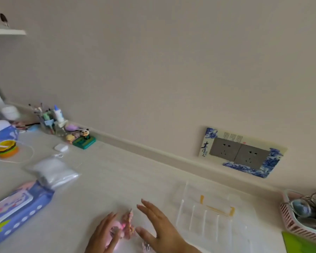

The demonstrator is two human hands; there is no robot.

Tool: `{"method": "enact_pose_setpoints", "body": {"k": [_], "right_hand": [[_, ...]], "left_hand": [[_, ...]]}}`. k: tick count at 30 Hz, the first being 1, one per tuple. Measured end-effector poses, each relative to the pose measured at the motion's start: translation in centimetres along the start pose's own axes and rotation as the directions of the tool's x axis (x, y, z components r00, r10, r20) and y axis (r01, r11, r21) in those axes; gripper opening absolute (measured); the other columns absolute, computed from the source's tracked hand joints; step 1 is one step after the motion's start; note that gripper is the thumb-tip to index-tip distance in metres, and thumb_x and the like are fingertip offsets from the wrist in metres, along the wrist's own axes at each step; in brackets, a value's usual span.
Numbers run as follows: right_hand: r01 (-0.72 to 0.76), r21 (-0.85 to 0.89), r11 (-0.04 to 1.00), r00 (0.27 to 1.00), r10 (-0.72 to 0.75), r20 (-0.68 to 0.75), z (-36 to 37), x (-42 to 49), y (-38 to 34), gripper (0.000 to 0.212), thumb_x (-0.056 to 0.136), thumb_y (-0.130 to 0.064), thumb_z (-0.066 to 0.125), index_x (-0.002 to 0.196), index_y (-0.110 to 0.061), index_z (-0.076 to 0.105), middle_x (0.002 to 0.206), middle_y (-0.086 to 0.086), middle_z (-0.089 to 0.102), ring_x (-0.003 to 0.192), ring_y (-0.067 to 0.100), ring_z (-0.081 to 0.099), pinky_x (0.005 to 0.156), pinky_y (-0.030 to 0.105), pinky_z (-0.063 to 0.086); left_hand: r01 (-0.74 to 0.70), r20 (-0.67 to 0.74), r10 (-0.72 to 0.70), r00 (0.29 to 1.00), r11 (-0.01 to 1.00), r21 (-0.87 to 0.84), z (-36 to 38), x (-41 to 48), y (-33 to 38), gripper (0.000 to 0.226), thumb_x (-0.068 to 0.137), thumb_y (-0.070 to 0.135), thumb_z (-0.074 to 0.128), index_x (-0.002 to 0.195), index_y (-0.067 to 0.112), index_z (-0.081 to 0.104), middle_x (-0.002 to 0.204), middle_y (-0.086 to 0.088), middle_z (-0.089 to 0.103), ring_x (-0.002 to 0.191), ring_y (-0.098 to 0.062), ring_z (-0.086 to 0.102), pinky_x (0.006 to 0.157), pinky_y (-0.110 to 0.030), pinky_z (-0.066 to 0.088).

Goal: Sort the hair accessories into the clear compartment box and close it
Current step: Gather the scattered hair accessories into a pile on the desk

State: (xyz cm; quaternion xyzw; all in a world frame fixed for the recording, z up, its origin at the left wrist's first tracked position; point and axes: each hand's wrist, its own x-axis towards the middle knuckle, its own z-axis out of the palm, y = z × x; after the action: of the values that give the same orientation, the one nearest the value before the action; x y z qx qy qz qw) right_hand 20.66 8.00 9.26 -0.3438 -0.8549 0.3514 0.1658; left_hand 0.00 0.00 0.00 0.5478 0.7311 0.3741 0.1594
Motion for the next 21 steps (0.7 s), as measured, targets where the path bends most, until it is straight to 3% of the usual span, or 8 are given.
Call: {"method": "enact_pose_setpoints", "body": {"k": [2,5,7,12,18,21], "right_hand": [[0.018,-0.046,0.999,0.998,-0.015,0.064,1.5,1.2,1.2,0.078,0.074,-0.080,0.021,0.142,-0.041,0.022,0.151,-0.027,0.007,0.140,-0.007,0.004,0.115,0.015,0.006],[0.028,-0.148,0.989,0.994,-0.012,0.111,4.2,1.7,2.6,0.088,0.071,-0.080,0.015,0.146,-0.033,0.016,0.155,-0.020,0.004,0.143,0.001,0.001,0.115,0.018,0.000],[0.045,-0.206,0.977,0.989,-0.015,0.147,5.1,1.6,3.5,0.086,0.074,-0.074,0.017,0.147,-0.030,0.014,0.157,-0.016,0.005,0.144,0.003,0.000,0.114,0.018,-0.002],[0.115,-0.285,0.952,0.983,-0.069,0.168,6.1,-1.3,5.3,0.084,0.073,-0.070,0.016,0.147,-0.032,0.009,0.156,-0.018,0.007,0.136,-0.010,-0.005,0.107,0.009,-0.011],[0.028,-0.237,0.971,0.997,-0.012,0.070,5.7,-7.1,6.4,0.064,0.091,-0.056,0.029,0.147,-0.028,0.017,0.156,-0.012,0.016,0.143,0.003,0.009,0.118,0.022,0.006],[-0.082,-0.176,0.981,0.996,0.084,0.001,5.4,-10.7,5.7,0.058,0.095,-0.048,0.032,0.147,-0.026,0.019,0.155,-0.011,0.022,0.141,0.003,0.018,0.114,0.018,0.010]], "left_hand": [[-0.092,-0.005,0.092,0.996,0.995,0.028,0.2,0.5,-0.1,0.051,0.080,0.071,0.029,0.127,0.049,0.034,0.129,0.013,0.050,0.118,0.003,0.042,0.095,0.000,0.024],[-0.275,0.107,0.261,0.960,0.950,0.148,0.0,1.4,-1.2,0.052,0.087,0.062,0.029,0.132,0.039,0.041,0.139,0.018,0.040,0.127,0.002,0.035,0.105,-0.010,0.021],[-0.363,0.212,0.331,0.919,0.922,0.133,-0.4,2.4,-1.3,0.048,0.089,0.060,0.031,0.131,0.040,0.044,0.140,0.023,0.038,0.129,0.002,0.034,0.107,-0.017,0.023],[-0.422,0.311,0.413,0.856,0.906,-0.042,0.4,2.5,-0.6,0.045,0.088,0.058,0.036,0.127,0.039,0.049,0.139,0.028,0.039,0.132,0.003,0.031,0.108,-0.017,0.023],[-0.352,0.395,0.428,0.813,0.901,-0.251,2.8,-1.1,2.1,0.056,0.077,0.071,0.034,0.121,0.041,0.050,0.135,0.029,0.042,0.126,0.015,0.031,0.102,-0.006,0.024],[-0.391,0.396,0.461,0.794,0.887,-0.247,4.3,-3.3,4.7,0.050,0.074,0.072,0.031,0.112,0.045,0.049,0.127,0.026,0.048,0.117,0.012,0.041,0.095,-0.005,0.030]]}}
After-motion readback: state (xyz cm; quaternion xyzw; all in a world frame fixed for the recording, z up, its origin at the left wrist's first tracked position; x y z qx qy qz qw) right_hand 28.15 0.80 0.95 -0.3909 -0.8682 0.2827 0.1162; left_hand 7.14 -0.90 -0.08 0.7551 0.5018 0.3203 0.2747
